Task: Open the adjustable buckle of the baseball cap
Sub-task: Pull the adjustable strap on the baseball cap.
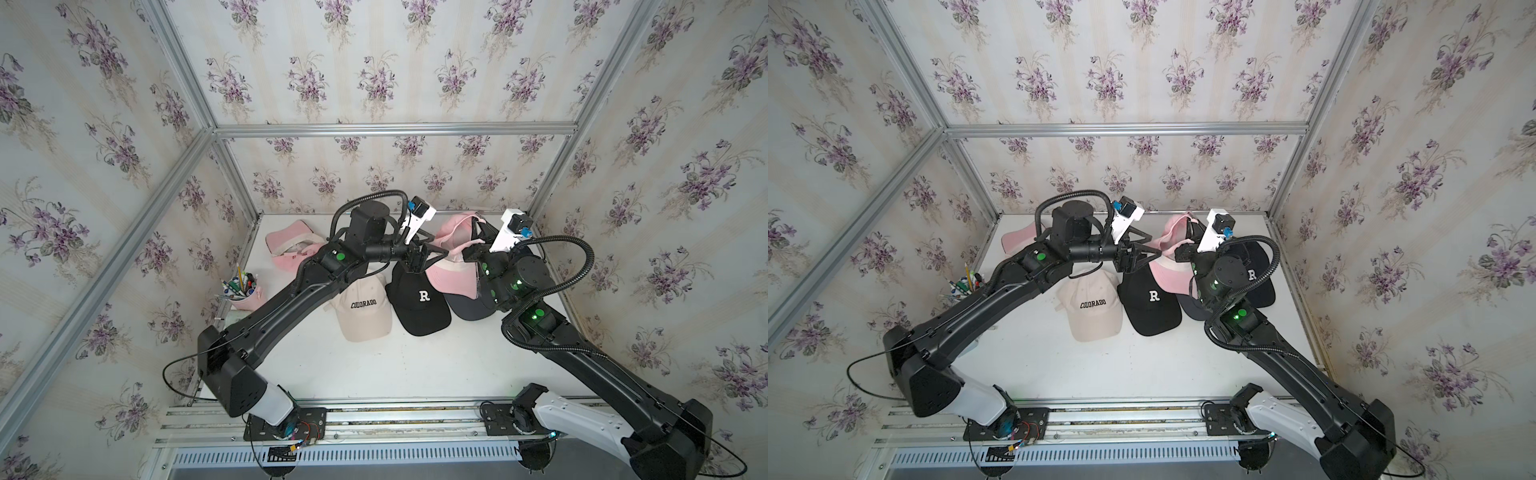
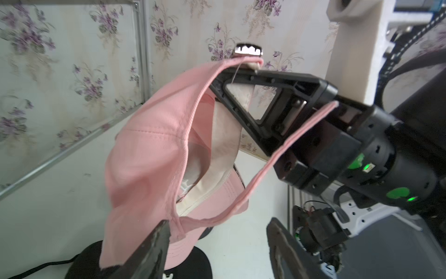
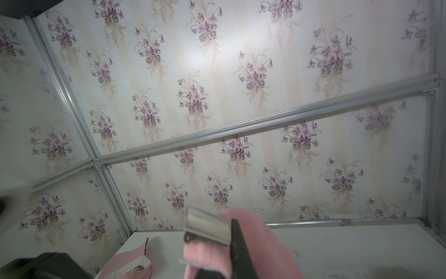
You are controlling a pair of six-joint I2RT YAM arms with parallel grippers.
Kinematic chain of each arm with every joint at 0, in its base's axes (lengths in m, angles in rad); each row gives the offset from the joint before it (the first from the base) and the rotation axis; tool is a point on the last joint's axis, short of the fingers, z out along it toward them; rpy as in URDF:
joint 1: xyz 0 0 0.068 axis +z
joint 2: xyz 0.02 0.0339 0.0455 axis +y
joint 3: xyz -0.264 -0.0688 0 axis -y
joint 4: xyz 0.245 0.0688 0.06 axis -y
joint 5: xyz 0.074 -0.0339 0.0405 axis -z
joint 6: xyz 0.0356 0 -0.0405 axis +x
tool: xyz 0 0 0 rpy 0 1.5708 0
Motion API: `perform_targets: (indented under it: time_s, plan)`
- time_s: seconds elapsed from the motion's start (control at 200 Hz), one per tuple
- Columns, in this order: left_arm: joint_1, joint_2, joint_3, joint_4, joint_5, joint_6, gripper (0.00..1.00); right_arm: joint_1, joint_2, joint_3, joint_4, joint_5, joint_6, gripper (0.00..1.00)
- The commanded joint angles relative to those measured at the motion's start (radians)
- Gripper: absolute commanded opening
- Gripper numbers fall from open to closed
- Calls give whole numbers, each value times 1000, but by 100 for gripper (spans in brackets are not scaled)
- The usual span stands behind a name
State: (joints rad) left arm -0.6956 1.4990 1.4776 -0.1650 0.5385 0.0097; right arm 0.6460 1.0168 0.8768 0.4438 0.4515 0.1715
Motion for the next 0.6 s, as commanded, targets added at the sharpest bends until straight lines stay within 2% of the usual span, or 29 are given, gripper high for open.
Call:
perform_targets:
  time_s: [0.0, 0.075, 0.235, 0.305, 0.595]
  plan:
    - [-24, -63, -92, 181, -248, 76, 67, 6, 23, 28, -42, 95, 119, 0]
    - [-33, -111, -168, 248, -283, 52, 66, 12, 49, 59, -58, 126, 153, 0]
    - [-77, -146, -255, 298, -276, 52, 64, 43, 113, 150, -110, 207, 209, 0]
    - [-105, -138, -286, 344, -292, 44, 64, 47, 137, 187, -150, 254, 275, 0]
    - [-170, -43, -349, 521, -353, 19, 62, 76, 195, 261, -174, 336, 321, 0]
